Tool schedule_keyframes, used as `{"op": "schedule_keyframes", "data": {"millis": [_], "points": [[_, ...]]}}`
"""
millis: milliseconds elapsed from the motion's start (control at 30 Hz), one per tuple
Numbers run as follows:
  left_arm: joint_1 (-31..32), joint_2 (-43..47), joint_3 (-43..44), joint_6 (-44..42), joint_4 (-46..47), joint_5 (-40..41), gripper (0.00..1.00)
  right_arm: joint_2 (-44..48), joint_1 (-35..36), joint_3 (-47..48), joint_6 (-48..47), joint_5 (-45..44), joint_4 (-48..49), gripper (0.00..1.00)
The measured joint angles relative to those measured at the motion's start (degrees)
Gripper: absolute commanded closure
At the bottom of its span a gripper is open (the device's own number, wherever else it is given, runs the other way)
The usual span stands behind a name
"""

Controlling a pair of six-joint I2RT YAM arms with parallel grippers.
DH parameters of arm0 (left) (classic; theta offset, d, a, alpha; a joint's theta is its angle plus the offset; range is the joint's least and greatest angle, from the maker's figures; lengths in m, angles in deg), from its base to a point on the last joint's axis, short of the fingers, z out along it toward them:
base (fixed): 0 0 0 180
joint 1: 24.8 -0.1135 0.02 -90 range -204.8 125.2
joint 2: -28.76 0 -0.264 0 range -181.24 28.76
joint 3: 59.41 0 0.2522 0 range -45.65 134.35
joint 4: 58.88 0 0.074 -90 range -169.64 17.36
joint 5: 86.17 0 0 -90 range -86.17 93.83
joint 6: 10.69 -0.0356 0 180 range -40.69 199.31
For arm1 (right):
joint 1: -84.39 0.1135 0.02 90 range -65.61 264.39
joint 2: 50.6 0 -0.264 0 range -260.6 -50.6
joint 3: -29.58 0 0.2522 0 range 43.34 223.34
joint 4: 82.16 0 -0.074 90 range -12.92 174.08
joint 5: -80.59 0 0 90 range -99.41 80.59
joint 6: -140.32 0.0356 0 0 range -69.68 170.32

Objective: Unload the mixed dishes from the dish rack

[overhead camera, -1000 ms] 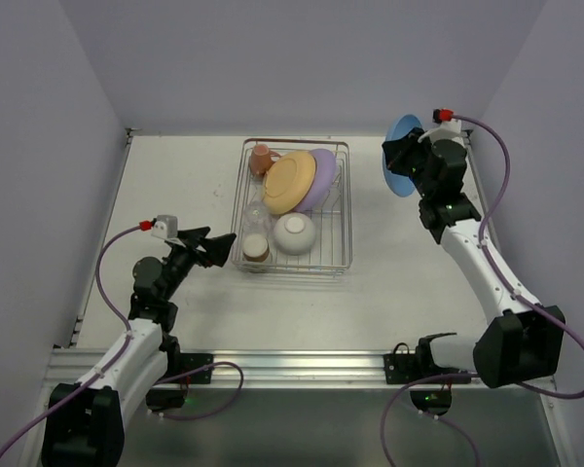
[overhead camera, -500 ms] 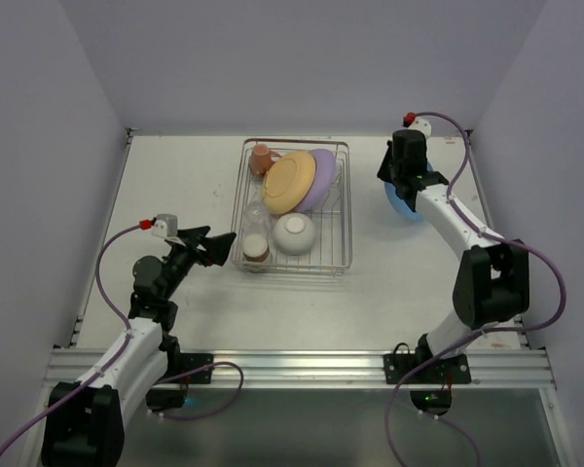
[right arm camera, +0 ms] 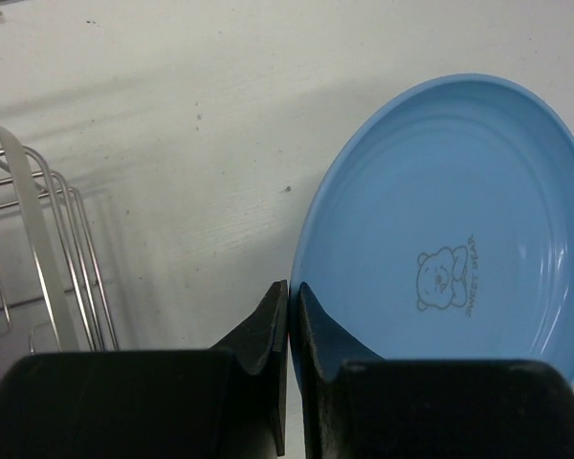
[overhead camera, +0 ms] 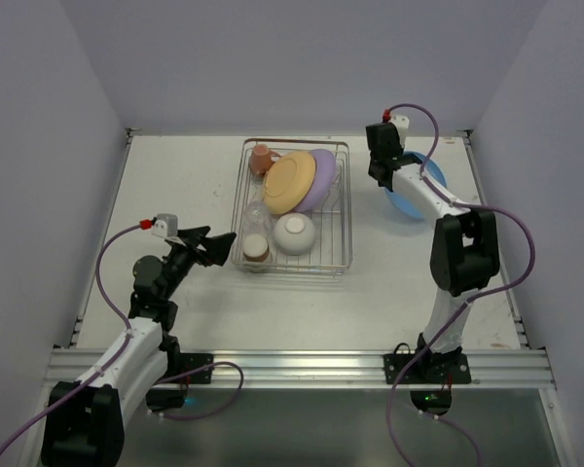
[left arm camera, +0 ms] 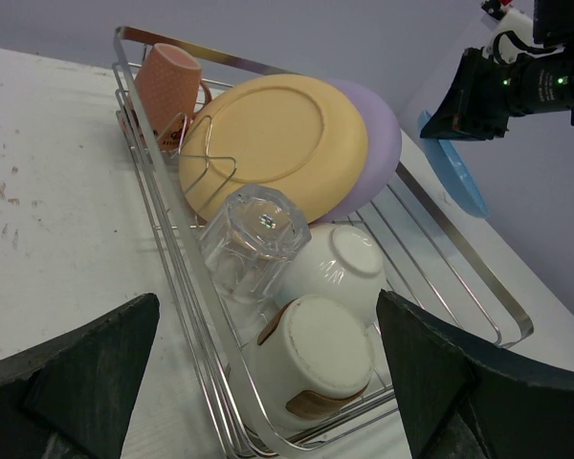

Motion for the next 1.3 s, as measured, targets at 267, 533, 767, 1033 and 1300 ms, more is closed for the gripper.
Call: {"op": "schedule_keyframes", "data": {"millis": [267,533,767,1033,1300], "points": [[0.0,0.0,0.0,-0.02,0.0,0.0,0.0,-5.86,-0.04,5.01,-0.35,-1.46,-3.41,1.0],[0.0,-0.09,0.0,-0.02,0.0,0.0,0.0,-10.73,-0.04,8.46,-0.5,-2.34,-6.14,1.0],[0.0,-0.17,0.0,0.0,0.0,0.0,0.0,-13.46,-0.04,11.74,-1.46,-2.99,-8.59,0.99],[0.0,-0.33,0.0,0.0,0.0,0.0,0.0,-16.94,-0.04,16.63,-2.36,-3.34,-11.47,0.94],[0.0,-0.57,0.0,0.0,0.0,0.0,0.0,-19.04,-0.22,17.99,-3.26,-3.82,-13.55,0.93]]}}
